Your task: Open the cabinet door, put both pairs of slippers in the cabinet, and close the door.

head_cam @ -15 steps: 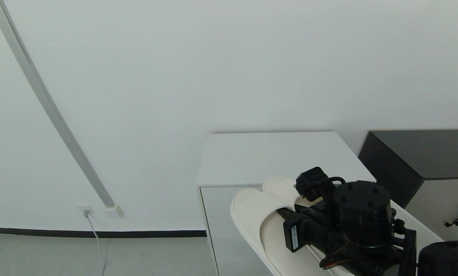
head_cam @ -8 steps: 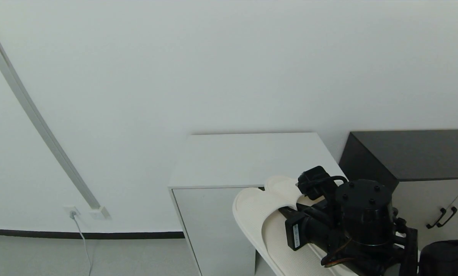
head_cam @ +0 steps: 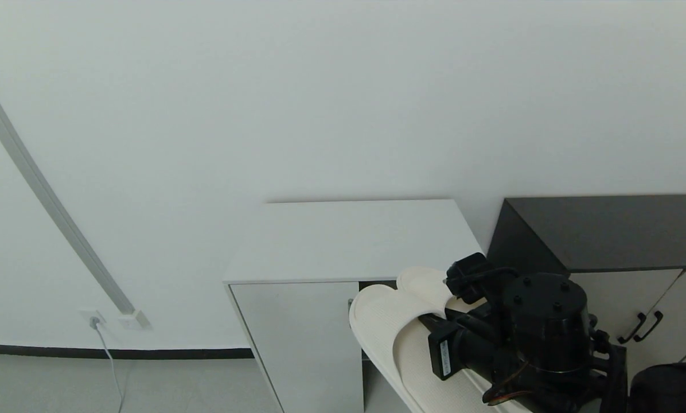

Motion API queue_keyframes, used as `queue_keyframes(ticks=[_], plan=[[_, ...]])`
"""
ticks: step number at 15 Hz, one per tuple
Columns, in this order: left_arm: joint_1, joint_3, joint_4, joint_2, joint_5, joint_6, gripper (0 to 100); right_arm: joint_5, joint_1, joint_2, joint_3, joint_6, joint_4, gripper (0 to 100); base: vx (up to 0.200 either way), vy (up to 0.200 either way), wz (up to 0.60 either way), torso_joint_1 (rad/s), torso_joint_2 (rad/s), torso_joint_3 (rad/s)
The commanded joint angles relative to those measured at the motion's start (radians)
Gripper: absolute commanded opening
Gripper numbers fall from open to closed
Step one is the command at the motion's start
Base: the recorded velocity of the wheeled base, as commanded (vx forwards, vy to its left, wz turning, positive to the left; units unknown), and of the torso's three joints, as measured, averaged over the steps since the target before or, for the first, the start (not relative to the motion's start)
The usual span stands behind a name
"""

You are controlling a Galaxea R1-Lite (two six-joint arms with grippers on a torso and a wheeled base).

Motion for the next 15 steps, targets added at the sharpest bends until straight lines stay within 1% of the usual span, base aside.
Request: queue_keyframes(ticks=[1,15], plan=[[0.000,0.000,0.000,0.001,0.000,-0.002,0,0.002,-0.004,0.002,0.009,0.000,0.000,0,0.000,0.000,0.00,0.000,0.00,0.000],[0.000,0.000,0.000,0.001,0.000,0.002,0,0.004,-0.004,0.008,0.014,-0.003,0.000,0,0.000,0.000,0.00,0.000,0.00,0.000]])
